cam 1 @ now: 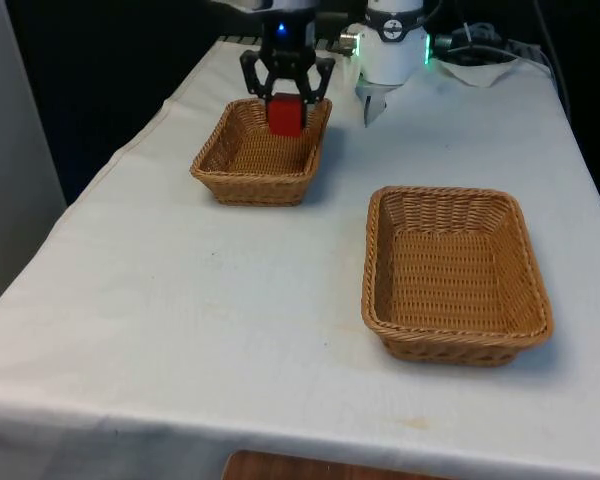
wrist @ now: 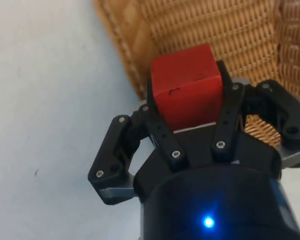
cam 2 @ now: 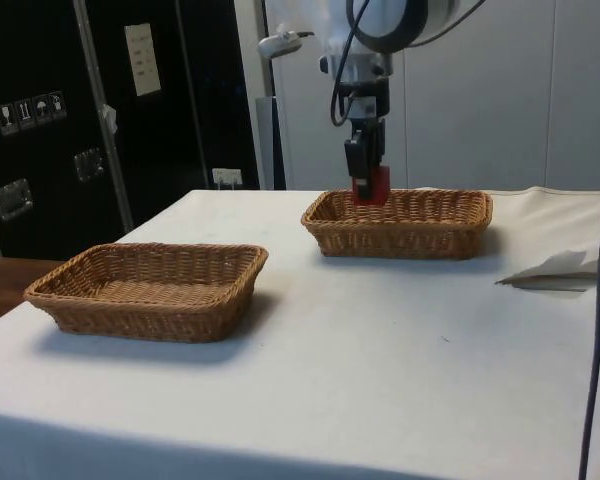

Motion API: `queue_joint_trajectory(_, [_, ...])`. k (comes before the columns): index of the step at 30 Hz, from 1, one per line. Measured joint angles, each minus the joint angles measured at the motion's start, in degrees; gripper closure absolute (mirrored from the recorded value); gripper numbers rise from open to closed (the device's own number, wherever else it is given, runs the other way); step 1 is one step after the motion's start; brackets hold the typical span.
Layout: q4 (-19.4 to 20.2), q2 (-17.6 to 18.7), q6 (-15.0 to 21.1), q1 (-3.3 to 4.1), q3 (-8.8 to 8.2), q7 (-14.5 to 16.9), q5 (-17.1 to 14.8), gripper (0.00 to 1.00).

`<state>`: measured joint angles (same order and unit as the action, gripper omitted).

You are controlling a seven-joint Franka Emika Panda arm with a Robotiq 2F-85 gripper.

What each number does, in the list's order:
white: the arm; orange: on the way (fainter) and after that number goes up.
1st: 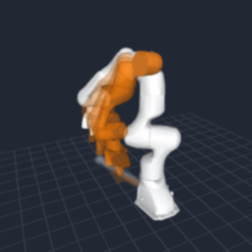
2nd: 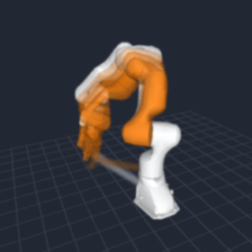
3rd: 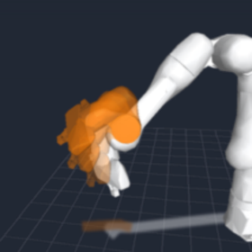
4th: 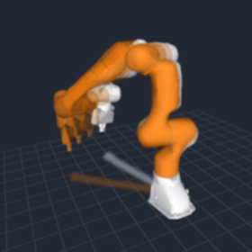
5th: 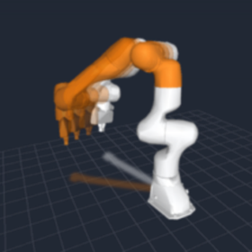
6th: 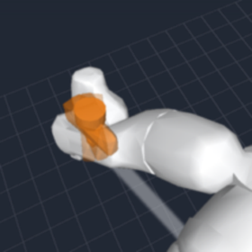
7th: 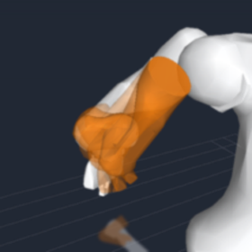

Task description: Pick up the red cube and place it into the right basket.

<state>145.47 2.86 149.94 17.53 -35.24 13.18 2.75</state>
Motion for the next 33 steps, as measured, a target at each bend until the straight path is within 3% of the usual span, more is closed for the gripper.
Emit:
queue_joint_trajectory(5, [-0.29, 1.15, 0.92, -0.06, -1.09, 2.46, -0.74, 0.97])
queue_joint_trajectory(12, [-0.17, 3.9, 4.01, -0.11, -1.38, 5.96, -2.06, 0.97])
queue_joint_trajectory(24, [-0.34, 10.31, 9.17, -0.11, -0.86, 13.98, -9.05, 0.97])
queue_joint_trajectory(33, [-0.63, 11.34, 9.74, -0.29, -1.15, 17.99, -12.89, 0.95])
